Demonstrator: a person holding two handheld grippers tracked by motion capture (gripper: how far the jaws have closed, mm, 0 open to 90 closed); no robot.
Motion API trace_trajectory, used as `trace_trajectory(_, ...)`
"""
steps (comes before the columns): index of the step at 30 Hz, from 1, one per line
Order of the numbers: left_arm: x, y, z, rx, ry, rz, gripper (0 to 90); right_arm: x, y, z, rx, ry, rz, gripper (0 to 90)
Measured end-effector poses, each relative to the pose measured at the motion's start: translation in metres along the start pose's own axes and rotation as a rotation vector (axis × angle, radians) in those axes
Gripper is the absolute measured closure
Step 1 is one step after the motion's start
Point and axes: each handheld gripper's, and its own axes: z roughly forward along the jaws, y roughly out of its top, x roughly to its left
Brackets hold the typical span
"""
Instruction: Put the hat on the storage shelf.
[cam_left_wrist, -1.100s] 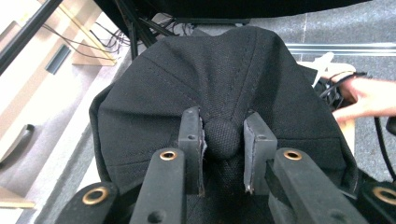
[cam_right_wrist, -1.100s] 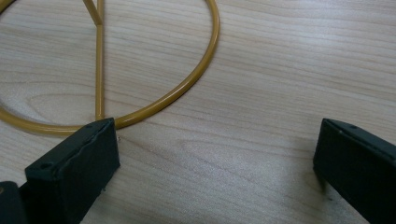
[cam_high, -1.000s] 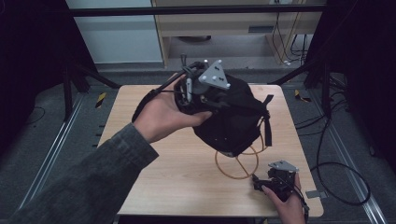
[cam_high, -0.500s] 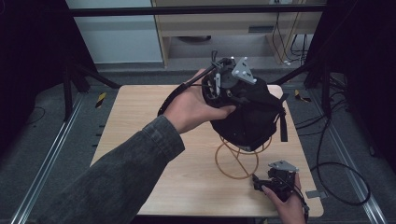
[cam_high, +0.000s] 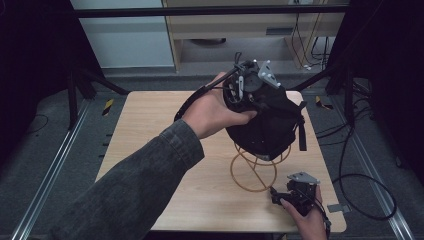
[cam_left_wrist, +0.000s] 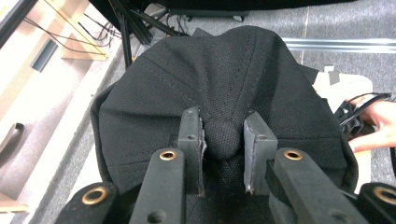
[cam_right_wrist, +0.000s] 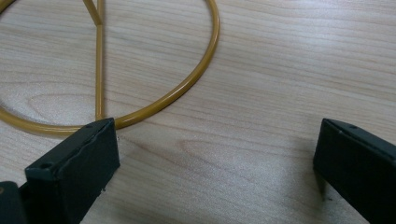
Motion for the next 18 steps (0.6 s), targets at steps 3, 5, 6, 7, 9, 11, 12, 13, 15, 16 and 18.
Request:
trace_trajectory(3, 0.002, -0.001, 0.005, 0.009, 0.005, -0.006, 72.5, 0.000, 0.000, 0.000, 0.000, 0.000, 0.000, 0.4)
trace_trajectory(5, 0.004, -0.002, 0.006, 0.005, 0.004, -0.016, 72.5, 0.000, 0.000, 0.000, 0.000, 0.000, 0.000, 0.4)
trace_trajectory(6, 0.005, -0.003, 0.007, 0.007, 0.002, -0.017, 72.4, 0.000, 0.000, 0.000, 0.000, 0.000, 0.000, 0.4)
trace_trajectory(7, 0.004, -0.003, 0.008, 0.004, 0.002, -0.019, 72.4, 0.000, 0.000, 0.000, 0.000, 0.000, 0.000, 0.4)
trace_trajectory(9, 0.004, -0.004, 0.012, 0.018, 0.000, -0.015, 72.4, 0.000, 0.000, 0.000, 0.000, -0.001, 0.000, 0.4)
trace_trajectory(11, 0.005, -0.005, 0.015, 0.021, -0.001, -0.023, 72.2, 0.000, 0.000, 0.000, 0.000, -0.001, 0.000, 0.4)
trace_trajectory(12, 0.007, -0.006, 0.018, 0.020, -0.004, -0.035, 72.2, 0.000, 0.000, 0.000, 0.000, 0.000, 0.000, 0.4)
trace_trajectory(13, 0.007, -0.006, 0.018, 0.020, -0.004, -0.035, 72.2, 0.000, 0.000, 0.000, 0.000, 0.000, 0.000, 0.4)
trace_trajectory(15, 0.008, -0.006, 0.022, 0.020, -0.007, -0.041, 72.1, 0.000, 0.000, 0.000, 0.000, 0.000, 0.000, 0.4)
trace_trajectory(16, 0.008, -0.007, 0.024, 0.021, -0.007, -0.041, 72.1, 0.000, 0.000, 0.000, 0.000, 0.000, 0.000, 0.4)
trace_trajectory(18, 0.007, -0.007, 0.027, 0.023, -0.013, -0.040, 72.0, 0.000, 0.000, 0.000, 0.000, 0.000, 0.000, 0.4)
